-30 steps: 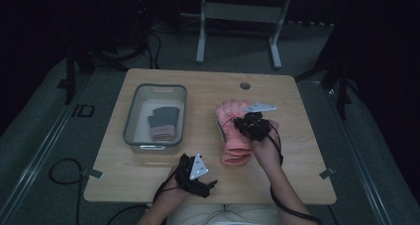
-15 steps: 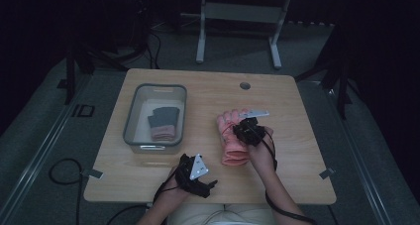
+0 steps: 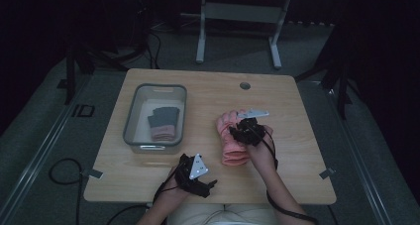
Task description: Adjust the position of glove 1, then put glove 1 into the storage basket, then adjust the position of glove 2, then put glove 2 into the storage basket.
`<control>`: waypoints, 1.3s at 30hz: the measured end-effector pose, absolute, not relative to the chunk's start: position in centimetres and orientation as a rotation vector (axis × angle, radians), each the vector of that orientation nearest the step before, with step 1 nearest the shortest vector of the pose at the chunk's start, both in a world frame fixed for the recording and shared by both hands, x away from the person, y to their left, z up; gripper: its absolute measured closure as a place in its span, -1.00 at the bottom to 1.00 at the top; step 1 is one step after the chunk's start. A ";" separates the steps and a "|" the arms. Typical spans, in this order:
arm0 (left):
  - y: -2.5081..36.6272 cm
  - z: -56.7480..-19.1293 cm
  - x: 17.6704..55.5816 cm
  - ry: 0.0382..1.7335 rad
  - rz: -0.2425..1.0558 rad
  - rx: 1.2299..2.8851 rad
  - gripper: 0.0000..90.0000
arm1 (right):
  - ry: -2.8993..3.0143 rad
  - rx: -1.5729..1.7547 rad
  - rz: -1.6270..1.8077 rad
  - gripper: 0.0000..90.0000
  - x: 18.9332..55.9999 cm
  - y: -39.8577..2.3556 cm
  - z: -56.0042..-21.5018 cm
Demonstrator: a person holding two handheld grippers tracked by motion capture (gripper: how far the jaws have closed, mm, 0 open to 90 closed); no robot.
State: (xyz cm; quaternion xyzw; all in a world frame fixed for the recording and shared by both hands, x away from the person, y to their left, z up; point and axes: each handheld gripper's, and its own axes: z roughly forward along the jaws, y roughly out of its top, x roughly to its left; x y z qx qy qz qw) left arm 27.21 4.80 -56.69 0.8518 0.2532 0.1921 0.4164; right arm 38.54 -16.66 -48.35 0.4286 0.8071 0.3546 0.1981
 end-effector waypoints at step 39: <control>4.7 -52.5 26.6 0.611 0.489 2.047 -0.92 | 2.253 1.112 1.174 -0.69 38.2 -23.5 -45.3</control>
